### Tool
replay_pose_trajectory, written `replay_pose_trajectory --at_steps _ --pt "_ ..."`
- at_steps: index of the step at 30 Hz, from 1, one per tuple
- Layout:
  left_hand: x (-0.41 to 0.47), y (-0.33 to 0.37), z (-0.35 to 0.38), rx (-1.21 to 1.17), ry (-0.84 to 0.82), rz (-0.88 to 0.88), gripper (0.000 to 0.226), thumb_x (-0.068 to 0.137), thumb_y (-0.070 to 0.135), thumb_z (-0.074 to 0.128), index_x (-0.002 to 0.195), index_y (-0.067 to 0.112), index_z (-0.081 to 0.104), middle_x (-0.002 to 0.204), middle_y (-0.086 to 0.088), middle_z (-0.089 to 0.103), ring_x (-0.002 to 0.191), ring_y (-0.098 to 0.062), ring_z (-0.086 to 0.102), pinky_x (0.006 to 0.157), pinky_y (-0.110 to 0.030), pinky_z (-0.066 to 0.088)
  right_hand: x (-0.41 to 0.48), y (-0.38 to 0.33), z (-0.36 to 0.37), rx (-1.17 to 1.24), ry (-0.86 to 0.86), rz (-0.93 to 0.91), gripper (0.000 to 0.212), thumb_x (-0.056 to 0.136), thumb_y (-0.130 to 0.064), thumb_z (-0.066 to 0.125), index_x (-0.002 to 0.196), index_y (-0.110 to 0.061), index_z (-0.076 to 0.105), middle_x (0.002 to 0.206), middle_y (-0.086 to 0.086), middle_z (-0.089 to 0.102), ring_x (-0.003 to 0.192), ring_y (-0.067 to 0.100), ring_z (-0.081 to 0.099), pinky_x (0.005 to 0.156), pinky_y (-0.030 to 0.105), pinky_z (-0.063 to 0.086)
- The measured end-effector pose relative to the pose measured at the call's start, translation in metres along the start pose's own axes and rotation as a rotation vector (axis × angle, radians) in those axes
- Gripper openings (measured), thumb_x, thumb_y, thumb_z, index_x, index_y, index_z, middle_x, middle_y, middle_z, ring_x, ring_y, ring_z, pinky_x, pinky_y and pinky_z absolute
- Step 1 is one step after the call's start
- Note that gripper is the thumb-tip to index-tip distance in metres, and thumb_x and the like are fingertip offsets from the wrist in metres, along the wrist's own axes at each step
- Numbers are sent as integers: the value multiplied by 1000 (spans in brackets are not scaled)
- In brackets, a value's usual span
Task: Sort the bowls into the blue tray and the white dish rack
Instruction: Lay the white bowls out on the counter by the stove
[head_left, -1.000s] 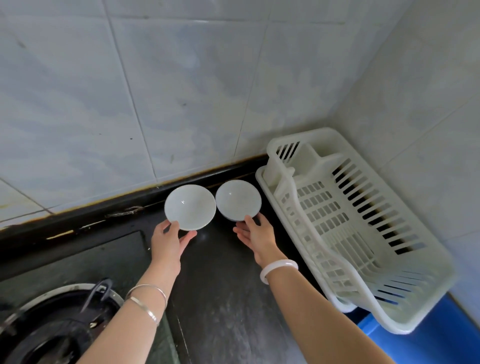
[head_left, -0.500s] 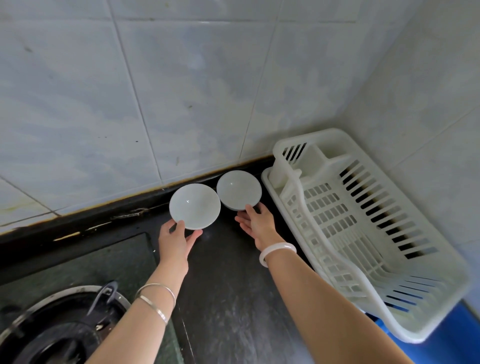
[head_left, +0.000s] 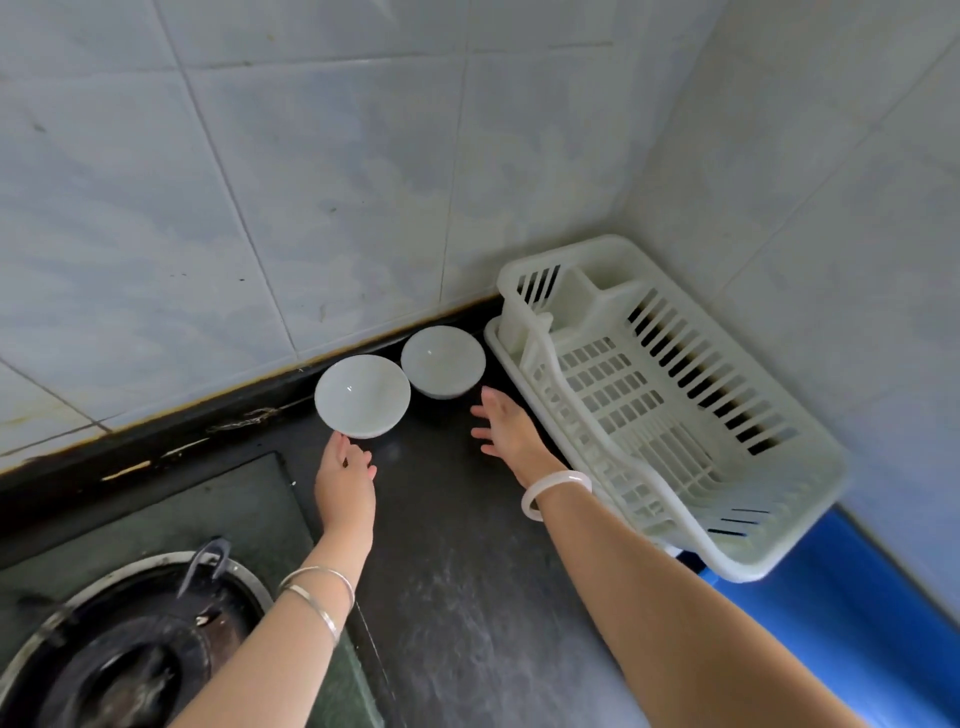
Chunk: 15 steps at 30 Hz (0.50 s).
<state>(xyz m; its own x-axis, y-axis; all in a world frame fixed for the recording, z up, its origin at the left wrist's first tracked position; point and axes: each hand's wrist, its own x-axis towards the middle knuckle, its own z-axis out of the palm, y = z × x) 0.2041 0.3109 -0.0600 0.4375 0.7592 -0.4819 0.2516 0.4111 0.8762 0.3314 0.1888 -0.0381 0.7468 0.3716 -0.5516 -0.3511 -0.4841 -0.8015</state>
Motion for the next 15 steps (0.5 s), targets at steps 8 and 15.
replay_pose_trajectory --at_steps 8,15 --pt "-102 -39 13 410 -412 32 23 94 13 38 100 16 61 109 -9 65 90 -21 63 86 -31 51 -113 57 -62 -110 81 -109 28 101 -33 33 110 -25 58 104 -6 65 86 11 64 76 25 50" --pt "-221 -95 28 776 -824 214 24 95 20 44 101 19 68 100 1 69 89 -16 65 86 -31 52 -254 147 -138 -285 369 -89 21 98 -28 44 93 -27 65 80 -11 65 67 2 61 61 10 44"
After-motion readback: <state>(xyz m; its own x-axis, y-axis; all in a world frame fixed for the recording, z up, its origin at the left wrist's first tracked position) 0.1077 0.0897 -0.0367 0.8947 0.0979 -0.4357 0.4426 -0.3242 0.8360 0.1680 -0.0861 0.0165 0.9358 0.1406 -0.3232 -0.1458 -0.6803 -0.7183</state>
